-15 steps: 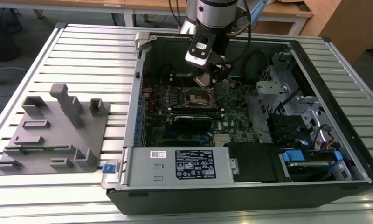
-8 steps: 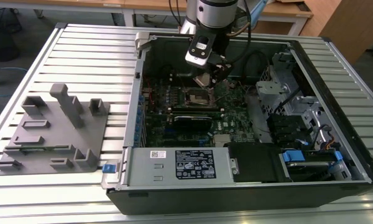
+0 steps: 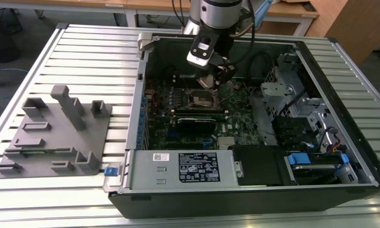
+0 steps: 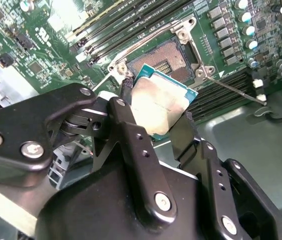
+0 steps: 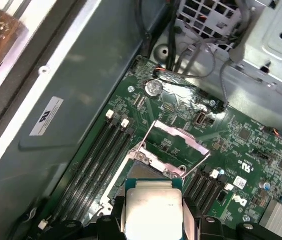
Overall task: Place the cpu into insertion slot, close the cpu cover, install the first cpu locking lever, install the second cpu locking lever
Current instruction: 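Place the cpu into insertion slot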
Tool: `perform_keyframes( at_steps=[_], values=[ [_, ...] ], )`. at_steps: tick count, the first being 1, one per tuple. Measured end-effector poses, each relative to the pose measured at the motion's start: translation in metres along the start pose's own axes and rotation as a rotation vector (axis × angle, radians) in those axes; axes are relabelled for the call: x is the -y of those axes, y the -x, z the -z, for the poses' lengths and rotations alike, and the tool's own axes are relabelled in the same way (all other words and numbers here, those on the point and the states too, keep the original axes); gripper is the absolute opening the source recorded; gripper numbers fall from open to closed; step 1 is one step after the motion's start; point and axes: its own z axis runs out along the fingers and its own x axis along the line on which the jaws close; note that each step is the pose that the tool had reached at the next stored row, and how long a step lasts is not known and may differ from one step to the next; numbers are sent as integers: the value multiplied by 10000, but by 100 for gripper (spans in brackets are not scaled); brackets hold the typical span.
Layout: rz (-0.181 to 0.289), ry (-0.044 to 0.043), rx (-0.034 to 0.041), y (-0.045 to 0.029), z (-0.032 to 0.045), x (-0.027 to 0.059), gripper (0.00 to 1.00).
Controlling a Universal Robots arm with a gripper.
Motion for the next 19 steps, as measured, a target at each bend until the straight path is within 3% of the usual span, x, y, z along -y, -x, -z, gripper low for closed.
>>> perform_keyframes(
  at_steps=[6, 19],
  values=[
    [-735, 0, 66, 0, -6, 1, 54],
    [-842, 1, 76, 0, -7, 0, 54]
  ],
)
